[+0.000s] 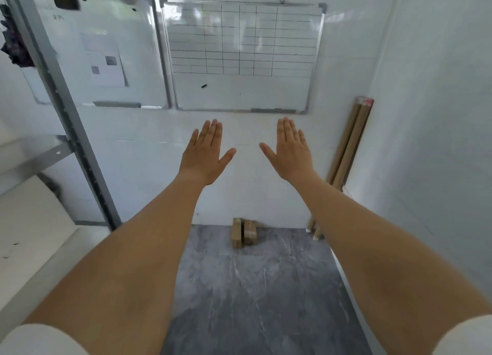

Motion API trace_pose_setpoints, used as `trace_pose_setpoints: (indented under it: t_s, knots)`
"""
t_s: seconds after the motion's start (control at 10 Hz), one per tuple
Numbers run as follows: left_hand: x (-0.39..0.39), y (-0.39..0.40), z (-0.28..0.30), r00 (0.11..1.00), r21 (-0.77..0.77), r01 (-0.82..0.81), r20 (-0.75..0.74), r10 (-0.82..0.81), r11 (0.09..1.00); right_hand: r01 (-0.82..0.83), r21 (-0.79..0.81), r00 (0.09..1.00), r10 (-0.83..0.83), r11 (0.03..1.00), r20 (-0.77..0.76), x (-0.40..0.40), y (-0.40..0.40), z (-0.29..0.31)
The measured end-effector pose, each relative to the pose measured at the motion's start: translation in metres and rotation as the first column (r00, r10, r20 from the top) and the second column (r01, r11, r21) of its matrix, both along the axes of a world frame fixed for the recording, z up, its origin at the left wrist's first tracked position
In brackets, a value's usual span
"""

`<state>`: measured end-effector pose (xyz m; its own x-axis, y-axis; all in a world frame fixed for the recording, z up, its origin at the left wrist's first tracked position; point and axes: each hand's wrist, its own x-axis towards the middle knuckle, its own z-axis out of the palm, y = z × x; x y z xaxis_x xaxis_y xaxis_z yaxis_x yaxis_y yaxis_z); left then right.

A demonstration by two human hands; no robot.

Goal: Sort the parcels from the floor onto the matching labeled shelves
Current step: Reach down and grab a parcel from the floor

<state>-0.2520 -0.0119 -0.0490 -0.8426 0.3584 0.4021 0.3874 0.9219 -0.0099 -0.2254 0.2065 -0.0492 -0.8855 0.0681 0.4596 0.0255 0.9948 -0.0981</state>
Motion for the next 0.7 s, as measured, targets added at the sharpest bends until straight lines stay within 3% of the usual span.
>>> trace_pose_setpoints:
  t_s: [0.3, 0.7]
  knots:
    - [-0.083, 0.03, -0.035, 0.996, 0.019, -0.024, 0.086, 0.023, 1.0, -0.019, -0.002, 0.997, 0.019, 1.0, 0.073, -0.088, 0.038, -0.04]
    - [-0.173, 0.067, -0.11, 0.988, -0.022, -0.025, 0.15, 0.028, 0.999, -0.064, -0.004, 0.958, 0.063, 0.998, 0.279, -0.181, 0.069, -0.123]
